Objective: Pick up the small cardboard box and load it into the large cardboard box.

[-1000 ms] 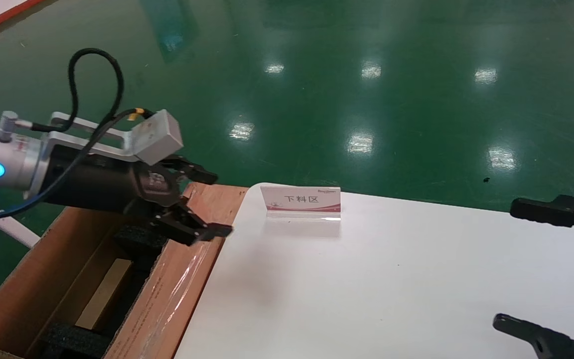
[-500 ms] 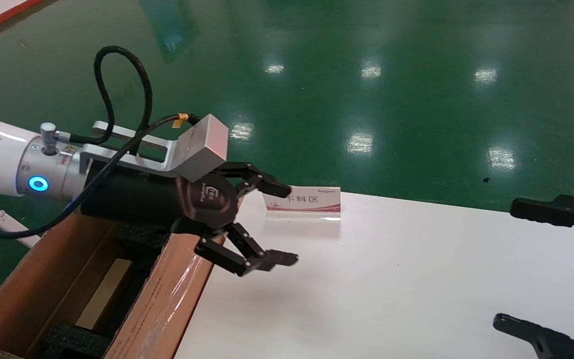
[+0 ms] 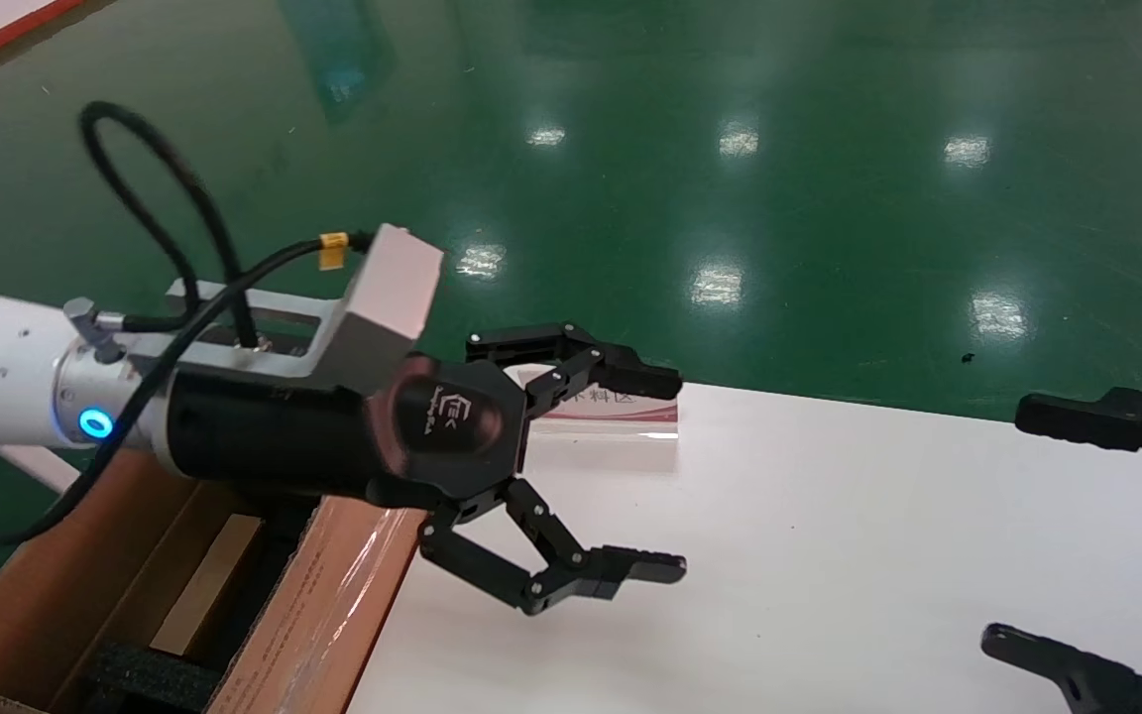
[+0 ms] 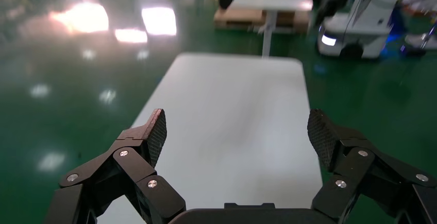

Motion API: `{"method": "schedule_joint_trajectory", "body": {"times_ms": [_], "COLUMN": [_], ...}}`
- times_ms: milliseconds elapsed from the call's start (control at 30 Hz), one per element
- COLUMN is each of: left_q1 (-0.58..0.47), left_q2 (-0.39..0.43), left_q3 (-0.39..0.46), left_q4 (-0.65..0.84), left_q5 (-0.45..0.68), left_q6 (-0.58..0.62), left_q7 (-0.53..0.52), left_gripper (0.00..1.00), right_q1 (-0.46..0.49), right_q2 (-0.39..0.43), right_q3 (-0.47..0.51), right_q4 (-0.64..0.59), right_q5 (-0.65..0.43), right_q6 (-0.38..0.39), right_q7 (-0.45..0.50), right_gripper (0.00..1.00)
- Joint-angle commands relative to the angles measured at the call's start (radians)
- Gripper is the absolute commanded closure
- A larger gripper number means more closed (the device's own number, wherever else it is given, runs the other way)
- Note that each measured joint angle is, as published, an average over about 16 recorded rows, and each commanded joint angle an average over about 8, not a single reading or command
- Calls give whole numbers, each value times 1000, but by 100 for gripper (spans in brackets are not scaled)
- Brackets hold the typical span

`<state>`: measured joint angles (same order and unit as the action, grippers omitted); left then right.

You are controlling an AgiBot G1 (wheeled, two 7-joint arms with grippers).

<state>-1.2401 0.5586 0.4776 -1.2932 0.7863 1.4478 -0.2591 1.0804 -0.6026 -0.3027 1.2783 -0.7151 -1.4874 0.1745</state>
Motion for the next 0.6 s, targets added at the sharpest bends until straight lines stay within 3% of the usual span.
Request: {"method": "schedule_joint_trajectory", "body": {"times_ms": [33,233,600], "left_q1": [54,157,165], "left_q2": [17,50,52], "left_q3": [-65,-188,-197], "left_q4": [3,9,10], "left_q5": [-18,-53,-56], "left_q6": [16,46,48], "left_q7": [23,68,72], "left_gripper": [0,0,0], "right_q1": [0,0,-1], "right_q2": [0,0,-2], "right_q3": [0,1,5], "right_q4": [0,0,1], "right_q5": [0,0,-3], "right_q6": [0,0,-2], "right_q7": [0,0,3], "right_gripper": [0,0,0]}}
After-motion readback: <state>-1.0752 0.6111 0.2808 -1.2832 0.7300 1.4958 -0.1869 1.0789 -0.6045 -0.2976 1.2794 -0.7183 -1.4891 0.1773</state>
